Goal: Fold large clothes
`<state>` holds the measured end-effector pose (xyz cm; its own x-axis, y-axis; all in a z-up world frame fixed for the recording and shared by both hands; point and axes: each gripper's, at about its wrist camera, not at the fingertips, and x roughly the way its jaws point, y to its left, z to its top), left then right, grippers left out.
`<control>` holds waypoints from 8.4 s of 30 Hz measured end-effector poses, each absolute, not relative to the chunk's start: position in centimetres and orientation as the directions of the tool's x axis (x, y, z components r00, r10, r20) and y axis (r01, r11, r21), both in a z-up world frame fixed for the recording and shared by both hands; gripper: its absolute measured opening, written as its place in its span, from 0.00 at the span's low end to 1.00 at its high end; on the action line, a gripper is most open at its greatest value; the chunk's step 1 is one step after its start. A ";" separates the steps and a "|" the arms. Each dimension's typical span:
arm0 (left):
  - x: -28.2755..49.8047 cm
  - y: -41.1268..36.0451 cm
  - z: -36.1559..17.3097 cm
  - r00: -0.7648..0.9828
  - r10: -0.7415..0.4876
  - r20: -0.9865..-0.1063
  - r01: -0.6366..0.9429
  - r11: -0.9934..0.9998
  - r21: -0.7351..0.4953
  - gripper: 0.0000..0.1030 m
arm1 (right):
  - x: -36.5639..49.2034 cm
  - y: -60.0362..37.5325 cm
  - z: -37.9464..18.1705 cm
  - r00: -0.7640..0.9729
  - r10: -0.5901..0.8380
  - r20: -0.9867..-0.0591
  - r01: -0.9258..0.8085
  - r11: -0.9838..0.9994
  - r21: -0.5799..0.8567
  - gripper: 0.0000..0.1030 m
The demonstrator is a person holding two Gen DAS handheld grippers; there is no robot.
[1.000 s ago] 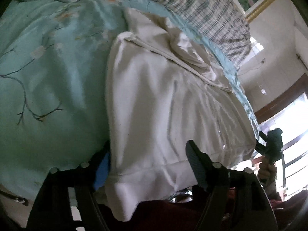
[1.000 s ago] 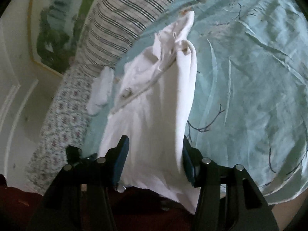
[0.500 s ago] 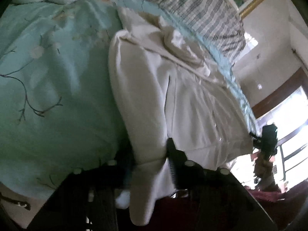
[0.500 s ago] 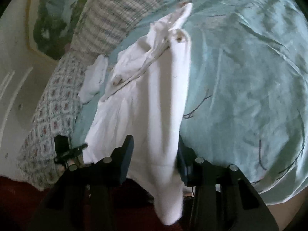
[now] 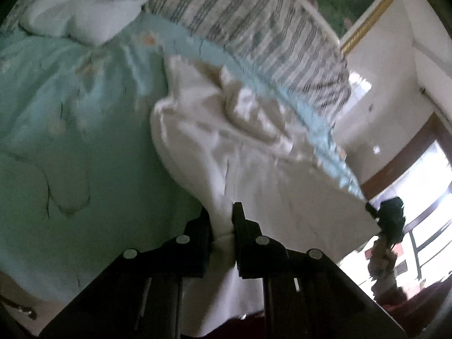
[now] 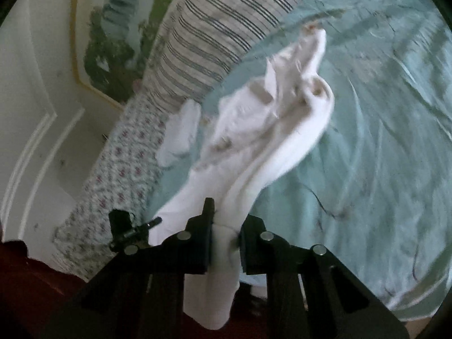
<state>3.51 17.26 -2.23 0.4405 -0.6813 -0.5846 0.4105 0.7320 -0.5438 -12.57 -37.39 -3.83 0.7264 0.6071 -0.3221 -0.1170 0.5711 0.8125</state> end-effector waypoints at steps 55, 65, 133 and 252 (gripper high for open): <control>34.1 0.3 -5.3 0.435 -0.485 -0.758 0.390 0.861 -0.327 0.31 | 20.7 -38.4 -4.5 0.619 0.153 -0.770 0.203 0.916 0.345 0.44; 34.4 8.4 -8.6 0.494 -0.505 -0.708 0.198 0.858 -0.473 0.01 | 14.4 -44.1 -6.9 0.716 0.099 -0.691 0.410 0.742 0.531 0.13; 20.4 1.5 1.9 0.615 -0.624 -0.482 0.331 0.760 -0.560 0.07 | 19.1 -23.4 -7.4 0.500 0.495 -0.710 0.001 0.820 0.572 0.04; 19.4 -13.6 -2.8 0.253 -0.661 -0.706 0.585 0.686 -0.433 0.44 | 10.6 -41.9 -2.3 0.681 0.394 -0.617 0.144 0.754 0.640 0.17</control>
